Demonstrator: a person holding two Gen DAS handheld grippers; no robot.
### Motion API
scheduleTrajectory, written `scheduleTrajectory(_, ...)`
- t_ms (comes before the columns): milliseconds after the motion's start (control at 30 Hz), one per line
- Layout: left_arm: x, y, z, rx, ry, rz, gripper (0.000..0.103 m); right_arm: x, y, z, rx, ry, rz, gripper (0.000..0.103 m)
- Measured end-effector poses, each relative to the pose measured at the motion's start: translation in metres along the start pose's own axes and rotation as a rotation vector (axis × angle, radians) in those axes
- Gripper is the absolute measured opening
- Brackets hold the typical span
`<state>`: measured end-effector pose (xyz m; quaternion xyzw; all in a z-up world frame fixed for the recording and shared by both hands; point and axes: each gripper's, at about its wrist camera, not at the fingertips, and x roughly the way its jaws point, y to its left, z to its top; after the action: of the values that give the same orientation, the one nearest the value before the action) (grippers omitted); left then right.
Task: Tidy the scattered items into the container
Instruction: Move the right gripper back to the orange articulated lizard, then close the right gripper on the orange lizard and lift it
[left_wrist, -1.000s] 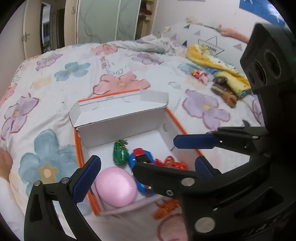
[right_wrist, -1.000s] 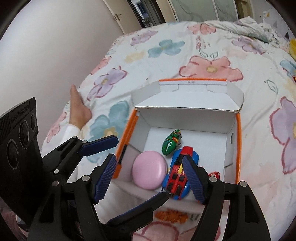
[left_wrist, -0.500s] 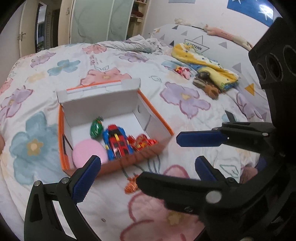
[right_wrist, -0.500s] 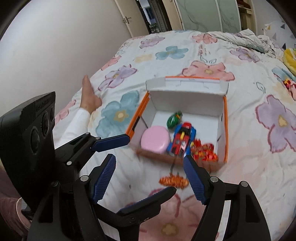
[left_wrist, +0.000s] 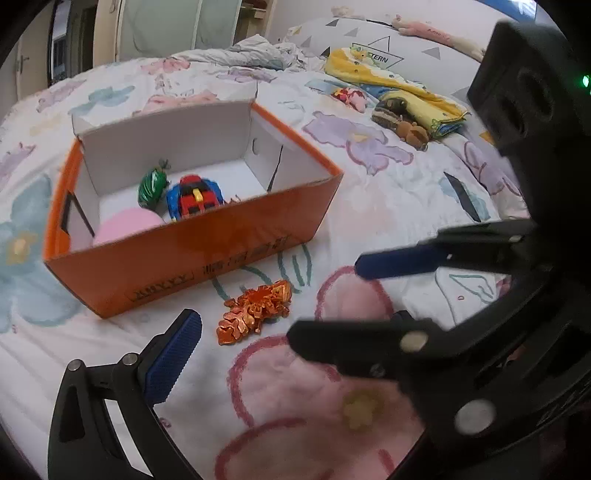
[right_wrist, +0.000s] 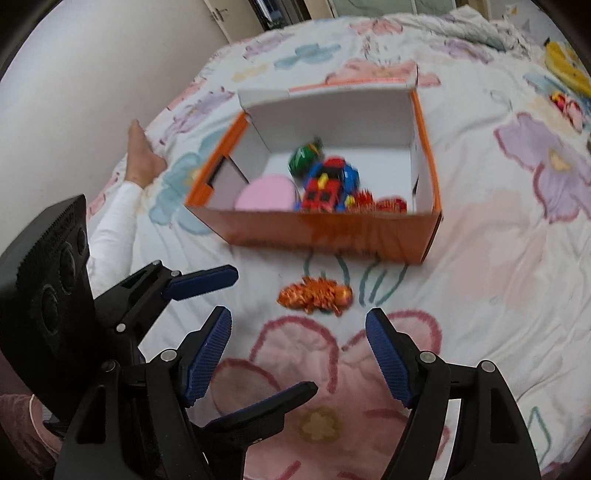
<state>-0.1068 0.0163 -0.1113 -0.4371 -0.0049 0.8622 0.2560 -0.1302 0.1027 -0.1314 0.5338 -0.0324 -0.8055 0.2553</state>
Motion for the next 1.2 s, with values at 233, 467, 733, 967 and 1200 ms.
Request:
scheduleTrajectory(233,0.019,0.019,-0.008,-0.053,-0.014,-0.078,0.102,0.036,-0.015,-0.001,0.042,0.042,0.039,0.075)
scheduleTrajectory(467,0.039,0.031,-0.010,-0.069,0.016,-0.133,0.091,0.063,-0.024,0.005,0.063,0.088,0.058,0.068)
scheduleTrajectory(733,0.052,0.043,-0.014,-0.110,0.045,-0.170,0.074,0.085,-0.027,0.009,0.066,0.128,0.067,0.049)
scheduleTrajectory(967,0.050,0.051,-0.017,-0.128,0.043,-0.185,0.064,0.090,-0.032,0.011,0.095,0.126,0.094,0.049)
scheduleTrajectory(1200,0.041,0.045,-0.018,-0.105,0.024,-0.194,0.064,0.083,-0.028,0.007,0.076,0.096,0.089,0.049)
